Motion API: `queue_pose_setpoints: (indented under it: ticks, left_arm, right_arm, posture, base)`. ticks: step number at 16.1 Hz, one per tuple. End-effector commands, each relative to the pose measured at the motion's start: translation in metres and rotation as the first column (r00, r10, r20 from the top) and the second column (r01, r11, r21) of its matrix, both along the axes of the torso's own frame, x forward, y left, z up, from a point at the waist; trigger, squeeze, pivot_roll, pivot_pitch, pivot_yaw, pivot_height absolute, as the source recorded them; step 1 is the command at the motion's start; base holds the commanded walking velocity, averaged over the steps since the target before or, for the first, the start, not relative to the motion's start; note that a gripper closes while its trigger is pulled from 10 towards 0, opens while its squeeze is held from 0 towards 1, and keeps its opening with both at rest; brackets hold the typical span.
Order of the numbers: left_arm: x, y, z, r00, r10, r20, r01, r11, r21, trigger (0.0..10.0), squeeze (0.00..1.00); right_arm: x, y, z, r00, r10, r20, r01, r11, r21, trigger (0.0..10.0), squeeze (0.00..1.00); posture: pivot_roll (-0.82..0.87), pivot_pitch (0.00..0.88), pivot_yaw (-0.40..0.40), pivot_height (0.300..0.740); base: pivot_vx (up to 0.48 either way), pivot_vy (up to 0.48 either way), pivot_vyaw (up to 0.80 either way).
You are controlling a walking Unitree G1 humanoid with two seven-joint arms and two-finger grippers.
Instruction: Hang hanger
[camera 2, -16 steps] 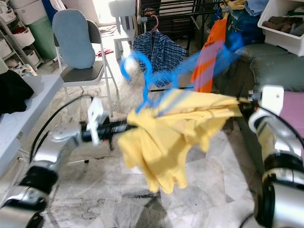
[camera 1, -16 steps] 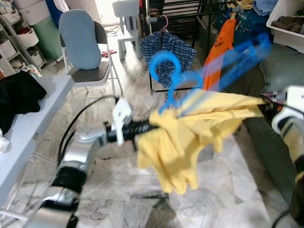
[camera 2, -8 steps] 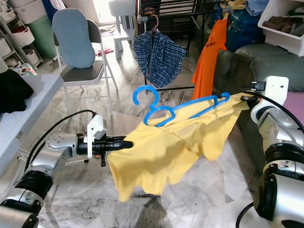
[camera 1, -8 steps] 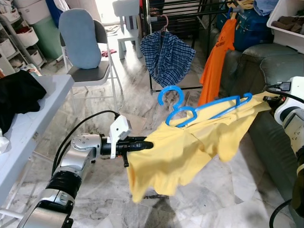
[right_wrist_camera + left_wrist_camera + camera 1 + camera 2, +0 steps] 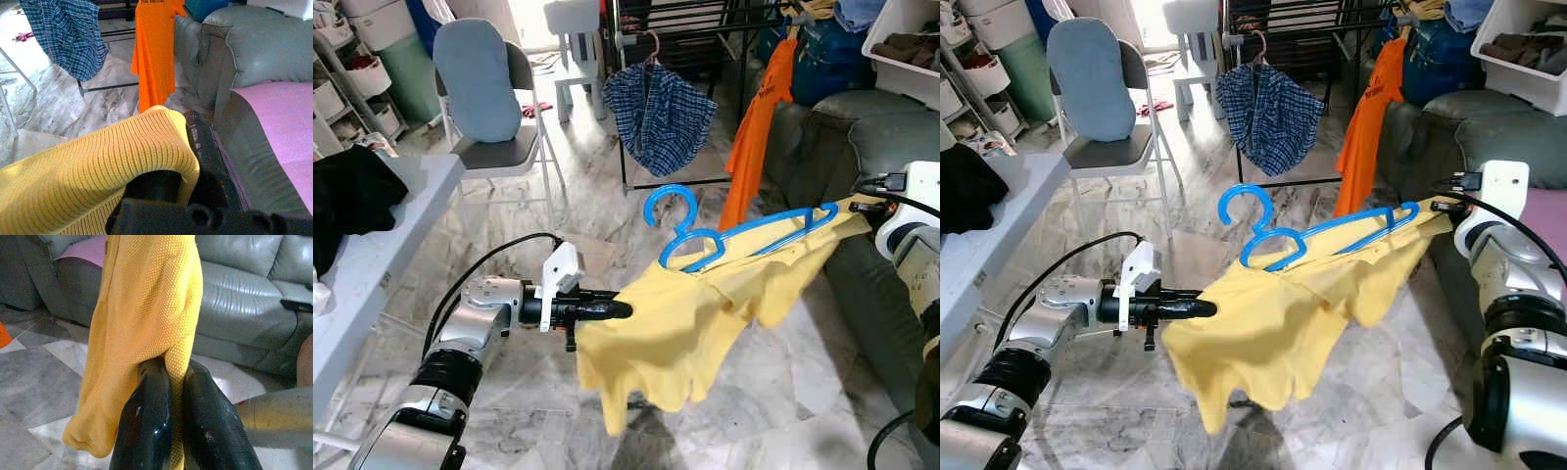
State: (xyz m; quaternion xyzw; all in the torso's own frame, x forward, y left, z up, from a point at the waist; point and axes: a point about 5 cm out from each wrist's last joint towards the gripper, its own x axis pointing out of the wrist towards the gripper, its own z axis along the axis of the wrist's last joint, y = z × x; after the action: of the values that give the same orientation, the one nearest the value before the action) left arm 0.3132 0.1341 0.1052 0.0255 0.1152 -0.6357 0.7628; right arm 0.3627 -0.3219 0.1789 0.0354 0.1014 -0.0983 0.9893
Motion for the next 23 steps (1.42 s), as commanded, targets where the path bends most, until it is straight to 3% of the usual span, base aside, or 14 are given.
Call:
queue_pose_setpoints:
  ticks: [1, 2, 6, 9, 14, 18, 19, 23]
  left_arm:
    - [0.001, 0.02, 0.0, 0.997, 0.064, -0.046, -0.066, 0.998, -0.021, 0.0, 0.0]
    - [0.003, 0.02, 0.003, 0.995, 0.075, -0.06, -0.078, 0.996, -0.052, 0.0, 0.0]
    - [-0.012, 0.023, -0.01, 0.99, -0.059, -0.125, 0.063, 0.997, 0.032, 0.0, 0.0]
    - [-0.014, 0.017, -0.007, 0.983, -0.096, -0.159, 0.097, 0.995, 0.003, 0.0, 0.0]
    - [-0.014, 0.021, -0.028, 0.99, -0.055, -0.132, 0.076, 0.984, 0.159, 0.0, 0.0]
    - [0.002, 0.025, -0.034, 0.985, 0.166, -0.042, -0.15, 0.957, 0.248, 0.0, 0.0]
    - [0.009, 0.026, -0.033, 0.967, 0.255, 0.004, -0.248, 0.936, 0.249, 0.0, 0.0]
    - [0.021, 0.031, -0.033, 0.903, 0.419, 0.095, -0.428, 0.859, 0.28, 0.0, 0.0]
  right_arm:
    - [-0.001, -0.016, 0.023, 0.993, -0.09, 0.075, 0.094, 0.995, -0.044, 0.0, 0.0]
    - [-0.002, -0.017, 0.021, 0.993, -0.096, 0.068, 0.1, 0.994, -0.045, 0.0, 0.0]
    - [0.003, -0.011, 0.023, 0.995, -0.075, 0.073, 0.08, 0.994, -0.069, 0.0, 0.0]
    - [0.008, -0.005, 0.024, 0.996, -0.056, 0.07, 0.063, 0.993, -0.096, 0.0, 0.0]
    - [0.019, 0.01, 0.046, 0.991, 0.01, 0.131, 0.006, 0.992, -0.123, 0.0, 0.0]
    - [0.027, 0.021, 0.076, 0.973, 0.084, 0.215, -0.048, 0.985, -0.169, 0.0, 0.0]
    - [0.028, 0.026, 0.08, 0.967, 0.114, 0.226, -0.072, 0.98, -0.187, 0.0, 0.0]
    - [0.031, 0.046, 0.081, 0.944, 0.228, 0.237, -0.162, 0.949, -0.269, 0.0, 0.0]
  posture:
    - [-0.2, 0.0, 0.076, 0.74]
    - [-0.2, 0.0, 0.075, 0.74]
    - [-0.19, 0.0, 0.076, 0.74]
    - [-0.2, 0.0, 0.077, 0.74]
    - [-0.2, 0.0, 0.077, 0.74]
    - [-0.21, 0.0, 0.08, 0.74]
    - [-0.21, 0.0, 0.082, 0.74]
    - [-0.21, 0.0, 0.084, 0.74]
  base:
    - [0.0, 0.0, 0.0]
    - [0.0, 0.0, 0.0]
    - [0.0, 0.0, 0.0]
    - [0.0, 0.0, 0.0]
    - [0.0, 0.0, 0.0]
    - [0.0, 0.0, 0.0]
    - [0.0, 0.0, 0.0]
    - [0.0, 0.0, 0.0]
